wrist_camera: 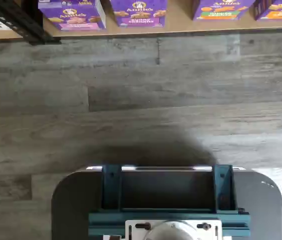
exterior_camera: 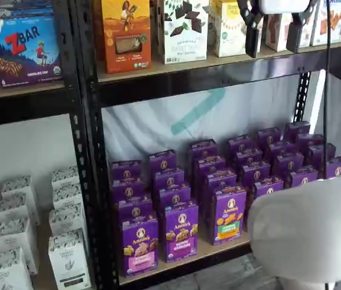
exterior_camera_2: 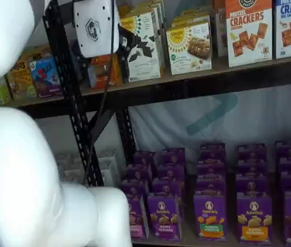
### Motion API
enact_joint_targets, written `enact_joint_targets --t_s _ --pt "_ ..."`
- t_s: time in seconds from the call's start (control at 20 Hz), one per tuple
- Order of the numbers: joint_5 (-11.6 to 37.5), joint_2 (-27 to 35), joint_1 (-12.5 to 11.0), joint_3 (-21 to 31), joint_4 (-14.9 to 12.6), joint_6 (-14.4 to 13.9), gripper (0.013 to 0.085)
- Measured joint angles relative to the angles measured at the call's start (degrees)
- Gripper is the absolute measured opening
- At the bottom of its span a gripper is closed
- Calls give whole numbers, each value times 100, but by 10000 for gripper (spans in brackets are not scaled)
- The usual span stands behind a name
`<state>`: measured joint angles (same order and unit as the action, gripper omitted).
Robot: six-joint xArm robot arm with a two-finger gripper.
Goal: Pick up the purple box with a pink patch in the middle, on the bottom shelf, the first box from the left
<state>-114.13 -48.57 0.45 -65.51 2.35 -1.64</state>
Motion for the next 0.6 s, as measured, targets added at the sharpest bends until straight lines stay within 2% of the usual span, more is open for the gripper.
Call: enact_joint_targets --t_s 0.2,0.6 --pt "200 -104 144 100 -158 -77 850" --pt "547 -214 270 407 -311 -159 850"
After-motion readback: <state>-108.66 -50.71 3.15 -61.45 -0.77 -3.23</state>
